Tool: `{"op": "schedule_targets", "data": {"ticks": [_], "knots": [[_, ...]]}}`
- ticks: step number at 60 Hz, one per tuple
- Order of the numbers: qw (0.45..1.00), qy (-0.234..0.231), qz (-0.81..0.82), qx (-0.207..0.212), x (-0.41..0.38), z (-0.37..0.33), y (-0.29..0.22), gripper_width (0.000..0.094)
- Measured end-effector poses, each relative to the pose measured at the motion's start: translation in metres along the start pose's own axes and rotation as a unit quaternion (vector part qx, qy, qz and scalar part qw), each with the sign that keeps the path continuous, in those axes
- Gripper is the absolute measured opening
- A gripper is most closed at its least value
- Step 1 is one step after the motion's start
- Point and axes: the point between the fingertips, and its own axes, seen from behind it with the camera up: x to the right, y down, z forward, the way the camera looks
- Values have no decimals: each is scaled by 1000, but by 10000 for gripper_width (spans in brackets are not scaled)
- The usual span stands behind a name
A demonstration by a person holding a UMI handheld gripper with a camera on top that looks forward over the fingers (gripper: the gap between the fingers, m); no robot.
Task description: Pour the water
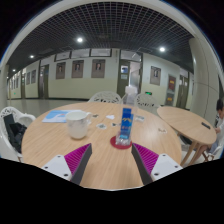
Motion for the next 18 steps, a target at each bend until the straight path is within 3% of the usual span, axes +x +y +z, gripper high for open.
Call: {"op": "schedule_targets", "data": {"ticks": [12, 18], "knots": [[996, -58, 51, -52, -71, -86, 34, 855], [989, -113, 90, -42, -115, -109, 23, 853]]}}
